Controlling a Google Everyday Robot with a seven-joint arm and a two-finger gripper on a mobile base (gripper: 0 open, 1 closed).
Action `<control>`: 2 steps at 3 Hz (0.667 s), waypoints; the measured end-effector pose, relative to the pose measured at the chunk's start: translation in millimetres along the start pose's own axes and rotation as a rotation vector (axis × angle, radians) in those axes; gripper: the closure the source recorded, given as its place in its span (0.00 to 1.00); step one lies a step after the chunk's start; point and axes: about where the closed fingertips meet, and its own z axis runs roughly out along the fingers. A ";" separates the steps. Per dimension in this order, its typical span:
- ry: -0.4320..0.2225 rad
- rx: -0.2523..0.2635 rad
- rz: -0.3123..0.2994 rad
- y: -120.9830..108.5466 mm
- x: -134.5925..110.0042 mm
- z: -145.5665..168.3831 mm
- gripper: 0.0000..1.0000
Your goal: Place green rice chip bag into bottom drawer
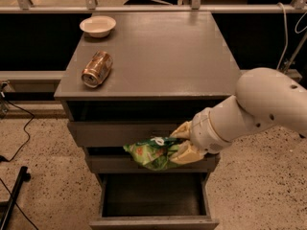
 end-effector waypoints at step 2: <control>0.090 0.077 0.002 -1.0 36.8 -9.8 1.00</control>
Offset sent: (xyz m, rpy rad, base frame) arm 0.0024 -0.1047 -0.0337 -0.2393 -0.1578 -0.1669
